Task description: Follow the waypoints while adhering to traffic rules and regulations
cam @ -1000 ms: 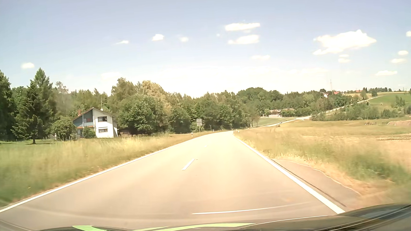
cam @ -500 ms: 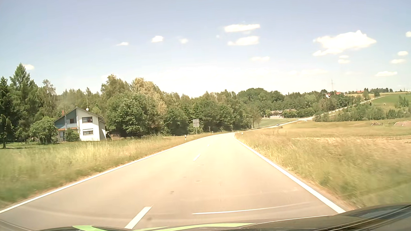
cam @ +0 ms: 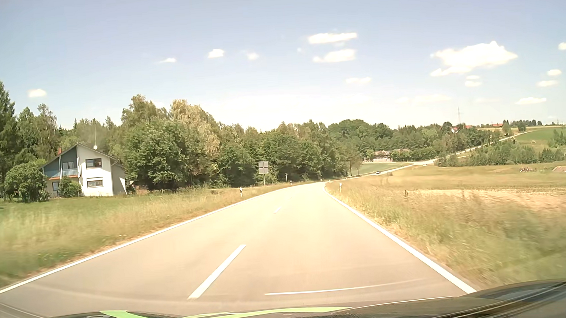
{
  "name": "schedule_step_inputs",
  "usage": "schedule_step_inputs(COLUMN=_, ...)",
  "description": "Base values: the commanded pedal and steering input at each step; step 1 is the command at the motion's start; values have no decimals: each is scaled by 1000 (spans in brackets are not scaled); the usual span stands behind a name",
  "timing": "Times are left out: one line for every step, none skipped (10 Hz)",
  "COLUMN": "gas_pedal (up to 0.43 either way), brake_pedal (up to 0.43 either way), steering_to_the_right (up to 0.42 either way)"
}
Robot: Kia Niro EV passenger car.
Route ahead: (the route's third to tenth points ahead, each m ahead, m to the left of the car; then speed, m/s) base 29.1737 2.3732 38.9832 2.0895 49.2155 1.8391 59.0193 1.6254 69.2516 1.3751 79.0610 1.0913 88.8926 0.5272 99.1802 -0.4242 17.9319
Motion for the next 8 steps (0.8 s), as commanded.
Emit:
schedule_step_inputs(gas_pedal=0, brake_pedal=0, steering_to_the_right=0)
schedule_step_inputs(gas_pedal=0, brake_pedal=0, steering_to_the_right=0)
schedule_step_inputs(gas_pedal=0, brake_pedal=0, steering_to_the_right=0)
schedule_step_inputs(gas_pedal=0, brake_pedal=0, steering_to_the_right=0)
schedule_step_inputs(gas_pedal=0, brake_pedal=0, steering_to_the_right=0)
schedule_step_inputs(gas_pedal=0, brake_pedal=0, steering_to_the_right=0)
schedule_step_inputs(gas_pedal=0, brake_pedal=0, steering_to_the_right=0)
schedule_step_inputs(gas_pedal=0, brake_pedal=0, steering_to_the_right=0)
